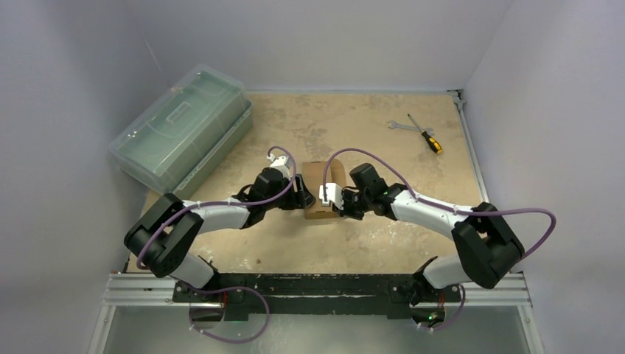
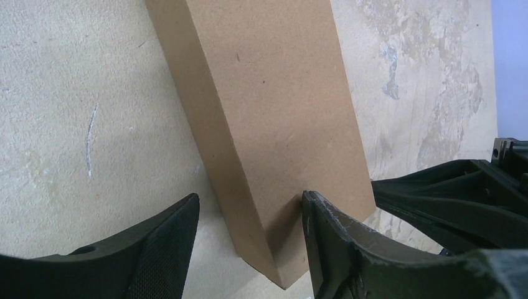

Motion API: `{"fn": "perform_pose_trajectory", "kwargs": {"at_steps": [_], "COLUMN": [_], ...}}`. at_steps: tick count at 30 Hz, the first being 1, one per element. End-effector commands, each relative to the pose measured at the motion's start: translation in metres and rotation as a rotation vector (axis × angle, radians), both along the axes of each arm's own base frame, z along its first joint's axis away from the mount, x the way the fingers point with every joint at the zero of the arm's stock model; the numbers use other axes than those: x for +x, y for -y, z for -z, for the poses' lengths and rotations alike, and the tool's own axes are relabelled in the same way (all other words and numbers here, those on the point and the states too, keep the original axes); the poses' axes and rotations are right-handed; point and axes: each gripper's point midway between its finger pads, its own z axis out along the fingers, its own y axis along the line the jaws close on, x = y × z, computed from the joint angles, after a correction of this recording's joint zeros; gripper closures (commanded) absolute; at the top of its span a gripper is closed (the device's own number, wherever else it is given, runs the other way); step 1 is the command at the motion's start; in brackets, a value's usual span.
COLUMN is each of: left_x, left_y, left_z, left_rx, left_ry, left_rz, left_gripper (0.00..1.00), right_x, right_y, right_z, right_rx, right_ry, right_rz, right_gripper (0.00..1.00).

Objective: Fold the paper box
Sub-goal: Close the paper box at the center of the board.

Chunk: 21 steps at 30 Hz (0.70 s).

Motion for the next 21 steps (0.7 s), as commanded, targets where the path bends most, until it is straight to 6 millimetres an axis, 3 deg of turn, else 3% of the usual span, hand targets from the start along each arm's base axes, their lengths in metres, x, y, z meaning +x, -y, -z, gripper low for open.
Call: {"fn": "perform_pose_trajectory", "kwargs": {"at_steps": [1,21], "left_x": [-0.004,-0.006], "left_y": [0.000,0.004], "left_z": [0.011,0.014], "left_rx": [0.029,0.008], "left_ry": [-0.020,-0.031], "left_rz": [0.022,0.029], "left_gripper": [0.40,0.41], "right_x": [0.016,0.014], "right_y": [-0.013,-0.029], "right_z": [-0.030,-0.050], "right_rx": [0.081,0.182], "right_ry": [0.073,0.069], "right_rz": [0.004,-0.006], "right_gripper": [1.00,1.00]}}
